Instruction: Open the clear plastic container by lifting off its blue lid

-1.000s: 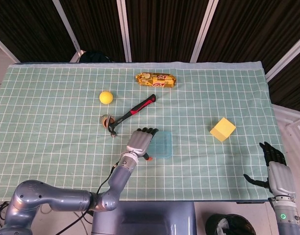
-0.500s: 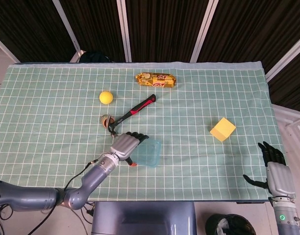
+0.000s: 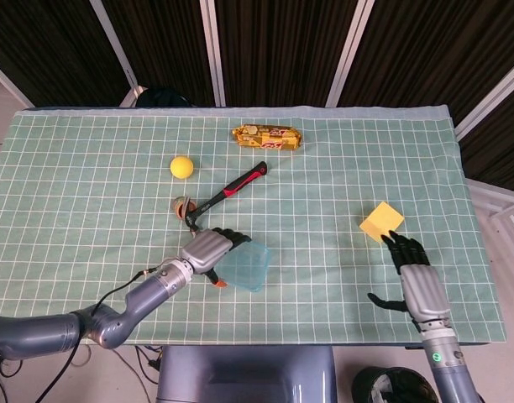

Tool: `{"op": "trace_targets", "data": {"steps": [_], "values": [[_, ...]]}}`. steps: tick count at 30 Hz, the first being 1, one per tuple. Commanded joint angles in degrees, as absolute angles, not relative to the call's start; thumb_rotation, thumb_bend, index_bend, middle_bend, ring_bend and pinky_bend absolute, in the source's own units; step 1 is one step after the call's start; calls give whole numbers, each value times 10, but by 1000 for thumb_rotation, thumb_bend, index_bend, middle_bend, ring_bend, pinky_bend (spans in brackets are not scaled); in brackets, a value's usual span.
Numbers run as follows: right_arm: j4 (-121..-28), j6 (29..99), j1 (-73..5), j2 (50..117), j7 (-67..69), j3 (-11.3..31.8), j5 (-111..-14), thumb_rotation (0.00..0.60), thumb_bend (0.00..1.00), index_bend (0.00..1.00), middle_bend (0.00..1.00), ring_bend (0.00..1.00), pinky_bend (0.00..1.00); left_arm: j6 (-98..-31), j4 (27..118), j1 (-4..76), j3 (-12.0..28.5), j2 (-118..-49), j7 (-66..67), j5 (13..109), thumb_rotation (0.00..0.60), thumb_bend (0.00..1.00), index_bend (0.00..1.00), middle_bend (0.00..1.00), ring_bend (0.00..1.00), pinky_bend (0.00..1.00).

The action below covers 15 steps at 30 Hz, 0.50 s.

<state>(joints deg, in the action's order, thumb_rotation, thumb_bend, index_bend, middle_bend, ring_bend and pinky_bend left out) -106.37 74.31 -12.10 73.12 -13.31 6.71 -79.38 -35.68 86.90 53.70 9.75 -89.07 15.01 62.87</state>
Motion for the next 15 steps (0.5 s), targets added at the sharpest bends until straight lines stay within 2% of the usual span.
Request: {"op": "trace_targets", "data": {"steps": [1, 15], "values": [[-1086, 720, -143, 767, -164, 70, -794, 600, 237, 0, 0, 0, 0, -350, 860, 543, 95, -898, 139, 642, 600, 119, 320, 343, 320, 431], [-1075, 695, -176, 906, -246, 61, -743, 600, 238, 0, 0, 0, 0, -350, 851, 560, 87, -913, 134, 646, 600, 119, 320, 341, 319, 429]]}}
